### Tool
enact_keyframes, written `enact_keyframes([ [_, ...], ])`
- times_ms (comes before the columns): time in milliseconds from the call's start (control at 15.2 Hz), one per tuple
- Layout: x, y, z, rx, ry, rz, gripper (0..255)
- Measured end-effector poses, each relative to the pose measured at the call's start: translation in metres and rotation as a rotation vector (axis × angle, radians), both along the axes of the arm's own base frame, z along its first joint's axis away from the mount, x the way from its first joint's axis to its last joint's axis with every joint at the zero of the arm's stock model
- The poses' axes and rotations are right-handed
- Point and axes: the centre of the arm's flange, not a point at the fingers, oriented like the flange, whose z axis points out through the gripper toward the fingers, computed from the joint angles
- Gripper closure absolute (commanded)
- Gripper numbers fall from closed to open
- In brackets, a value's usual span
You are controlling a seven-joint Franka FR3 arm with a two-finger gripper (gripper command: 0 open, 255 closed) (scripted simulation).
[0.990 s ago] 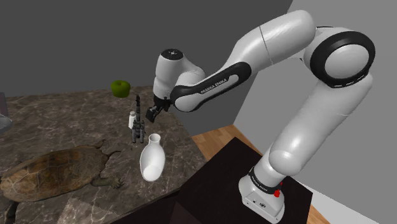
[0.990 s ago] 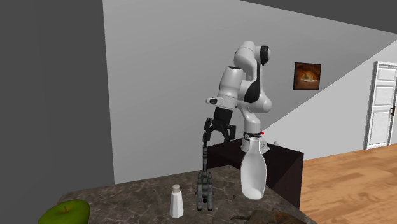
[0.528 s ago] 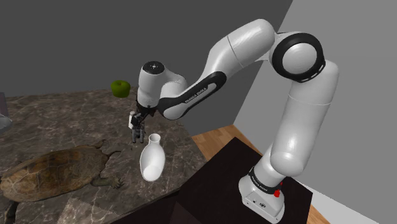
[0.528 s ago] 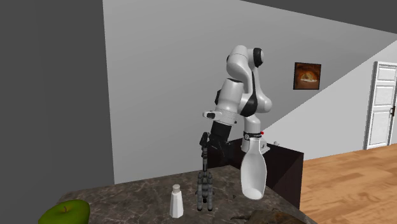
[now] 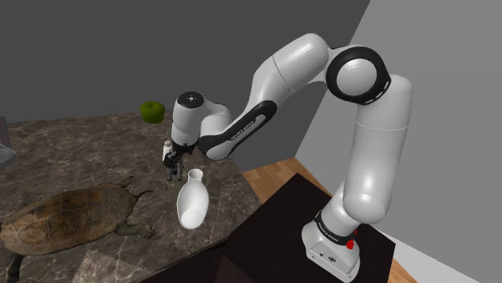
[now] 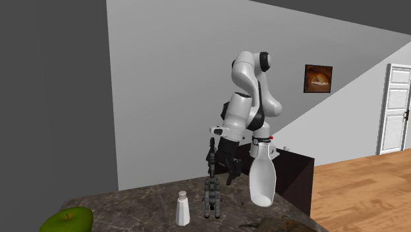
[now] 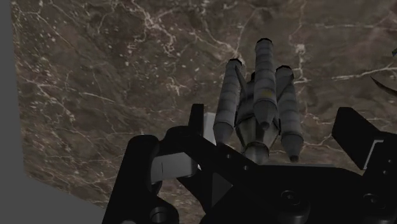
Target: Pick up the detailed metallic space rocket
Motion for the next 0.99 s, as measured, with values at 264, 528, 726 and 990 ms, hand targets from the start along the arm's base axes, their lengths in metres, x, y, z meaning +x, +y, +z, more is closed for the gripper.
enact_keyframes([
  [264, 0.0, 0.0, -0.003, 0.0, -0.001, 0.0, 255],
  [528, 0.0, 0.0, -0.003, 0.001, -0.002, 0.001, 255],
  [726, 0.0, 0.0, -0.003, 0.001, -0.002, 0.001, 255],
  [990, 0.001, 0.0, 0.011, 0.0, 0.0, 0.0, 255],
])
